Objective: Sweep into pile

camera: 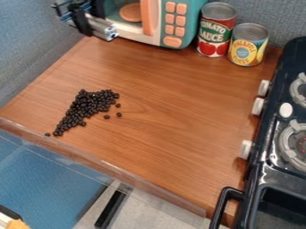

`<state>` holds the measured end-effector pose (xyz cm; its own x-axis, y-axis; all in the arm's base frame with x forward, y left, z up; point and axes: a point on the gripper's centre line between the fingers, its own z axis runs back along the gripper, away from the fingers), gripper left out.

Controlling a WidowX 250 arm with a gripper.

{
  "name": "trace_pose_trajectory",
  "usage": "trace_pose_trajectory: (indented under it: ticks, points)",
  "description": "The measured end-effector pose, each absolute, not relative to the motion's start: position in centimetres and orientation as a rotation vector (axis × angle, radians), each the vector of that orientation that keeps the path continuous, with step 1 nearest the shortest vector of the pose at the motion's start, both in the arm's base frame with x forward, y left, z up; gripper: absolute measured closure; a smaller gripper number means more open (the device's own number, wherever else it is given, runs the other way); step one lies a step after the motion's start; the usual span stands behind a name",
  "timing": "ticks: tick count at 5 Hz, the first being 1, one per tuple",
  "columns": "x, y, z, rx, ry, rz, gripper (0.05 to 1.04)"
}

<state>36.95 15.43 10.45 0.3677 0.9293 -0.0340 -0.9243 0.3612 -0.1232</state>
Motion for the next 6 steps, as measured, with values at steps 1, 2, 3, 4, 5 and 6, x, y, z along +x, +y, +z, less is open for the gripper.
trace_pose_trajectory:
  ticks: [1,2,3,4,5,6]
  points:
    - [35.2,16.9,10.7,-0.053,-0.107,1.029,0.695]
    - [34.0,17.3,9.6,0.008,-0.138,0.887,0.695]
    - [33.0,18.0,8.6,0.069,-0.193,0.735,0.695]
    - [32.2,19.1,7.3,0.177,-0.247,0.601,0.695]
    - [31.8,19.5,6.2,0.241,-0.264,0.466,0.695]
    - [31.4,19.8,5.1,0.295,-0.295,0.367,0.695]
